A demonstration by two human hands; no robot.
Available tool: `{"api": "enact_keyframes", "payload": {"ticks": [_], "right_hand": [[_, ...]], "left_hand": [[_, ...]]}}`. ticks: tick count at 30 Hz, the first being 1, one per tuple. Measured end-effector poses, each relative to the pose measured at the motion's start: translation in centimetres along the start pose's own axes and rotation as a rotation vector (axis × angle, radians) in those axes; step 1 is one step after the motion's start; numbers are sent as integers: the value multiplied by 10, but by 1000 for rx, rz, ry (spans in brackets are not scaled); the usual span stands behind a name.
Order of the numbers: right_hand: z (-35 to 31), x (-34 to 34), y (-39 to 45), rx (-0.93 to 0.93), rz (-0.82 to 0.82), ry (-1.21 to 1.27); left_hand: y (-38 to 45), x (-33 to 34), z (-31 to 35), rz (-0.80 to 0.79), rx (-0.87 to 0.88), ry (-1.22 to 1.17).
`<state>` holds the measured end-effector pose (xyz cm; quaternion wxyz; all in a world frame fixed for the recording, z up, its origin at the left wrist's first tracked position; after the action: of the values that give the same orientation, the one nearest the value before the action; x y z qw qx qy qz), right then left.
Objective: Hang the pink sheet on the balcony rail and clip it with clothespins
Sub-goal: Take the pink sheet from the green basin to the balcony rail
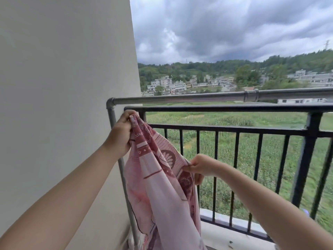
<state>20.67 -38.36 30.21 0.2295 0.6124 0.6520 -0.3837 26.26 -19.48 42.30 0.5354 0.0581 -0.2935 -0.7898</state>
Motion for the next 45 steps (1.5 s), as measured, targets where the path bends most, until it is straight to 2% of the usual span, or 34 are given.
{"api": "enact_keyframes", "payload": {"ticks": [3,7,10,13,15,16,19,23,25,27,30,32,35,40,42,45], "right_hand": [[-8,-39,-20,-26,61,-104],[-26,-78,-58,-49,91,-255],[-24,-75,-79,7,20,-412],[-14,-49,-95,-15,-162,-476],[-15,-29,-99,-125,-310,-370],[-22,-22,-97,-182,-305,-269],[-37,-11,-66,-195,-86,103],[-52,30,-39,-209,-235,451],[-55,30,-42,-217,-238,555],[-54,21,-49,-255,-132,581],[-38,-7,-59,-283,266,618],[-29,-20,-68,-295,437,684],[-32,-30,-69,-276,431,628],[-31,-37,-61,-205,446,640],[-24,-41,-63,-204,489,603],[-30,-51,-75,-258,440,229]], "left_hand": [[-1,-4,7,32,-30,-20],[0,18,24,-113,-28,38],[-1,39,38,-169,77,122],[-5,46,37,-131,128,33],[-13,56,35,-170,123,-92],[-17,62,33,-201,114,-155],[-30,74,29,-236,102,-345],[-36,61,38,-202,172,-453],[-38,46,44,-179,168,-458],[-40,29,46,-182,139,-374],[-52,3,30,-251,34,-55],[-61,-15,7,-221,-30,133],[-73,-16,-8,-136,-46,157],[-61,39,23,-99,214,341],[-55,50,23,-104,239,380],[-48,57,17,-199,232,476]]}}
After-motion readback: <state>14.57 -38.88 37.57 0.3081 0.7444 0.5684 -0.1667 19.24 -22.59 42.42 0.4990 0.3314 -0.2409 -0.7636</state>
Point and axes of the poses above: each hand's wrist, its own y-axis towards the middle knuckle, its own x-axis out of the palm, z = x × y, the point moved 7 cm from there along y, towards the middle knuckle, and after that the axes turned 7 degrees about x, right-handed, at the moved point
